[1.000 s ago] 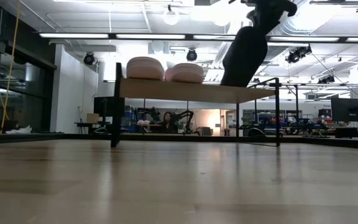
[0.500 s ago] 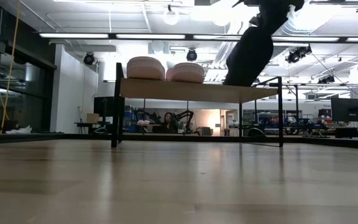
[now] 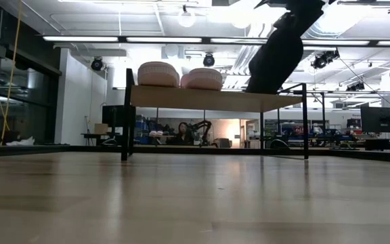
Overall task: Pick and place slides into the shelf
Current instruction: Put the left black slipper on the shelf
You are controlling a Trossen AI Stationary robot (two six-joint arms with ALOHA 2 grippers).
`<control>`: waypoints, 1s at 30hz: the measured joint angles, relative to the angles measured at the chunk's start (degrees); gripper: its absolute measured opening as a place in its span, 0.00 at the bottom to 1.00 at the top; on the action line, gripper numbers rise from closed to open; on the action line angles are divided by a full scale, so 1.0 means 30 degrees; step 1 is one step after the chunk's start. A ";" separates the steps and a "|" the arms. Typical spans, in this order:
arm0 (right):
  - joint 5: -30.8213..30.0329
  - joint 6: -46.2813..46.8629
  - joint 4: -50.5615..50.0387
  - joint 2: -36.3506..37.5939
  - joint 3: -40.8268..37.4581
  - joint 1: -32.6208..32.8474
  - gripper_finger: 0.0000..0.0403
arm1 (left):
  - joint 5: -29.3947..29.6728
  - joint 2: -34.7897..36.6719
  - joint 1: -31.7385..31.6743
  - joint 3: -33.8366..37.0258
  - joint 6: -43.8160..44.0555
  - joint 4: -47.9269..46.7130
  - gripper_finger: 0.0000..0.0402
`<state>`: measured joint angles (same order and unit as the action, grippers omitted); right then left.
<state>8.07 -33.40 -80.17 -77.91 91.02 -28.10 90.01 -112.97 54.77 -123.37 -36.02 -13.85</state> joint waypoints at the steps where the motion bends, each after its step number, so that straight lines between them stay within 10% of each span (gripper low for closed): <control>1: 0.0001 0.0215 0.0002 -0.0029 0.0000 0.0000 0.44 | 0.0002 0.0000 0.0002 0.0000 0.0056 0.0000 0.61; 13: 0.1483 0.2165 -0.0505 -0.0073 0.0000 0.0000 0.63 | 0.0002 0.0000 0.0004 0.0000 0.0105 0.0000 0.61; 30: 0.1312 0.3911 -0.0492 -0.0183 -0.0007 0.1032 0.64 | 0.0002 0.0000 -0.0003 0.0000 -0.0069 -0.0007 0.61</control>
<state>12.01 -21.67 -81.64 -78.46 91.00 -25.00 90.02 -112.97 54.76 -123.37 -36.23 -13.87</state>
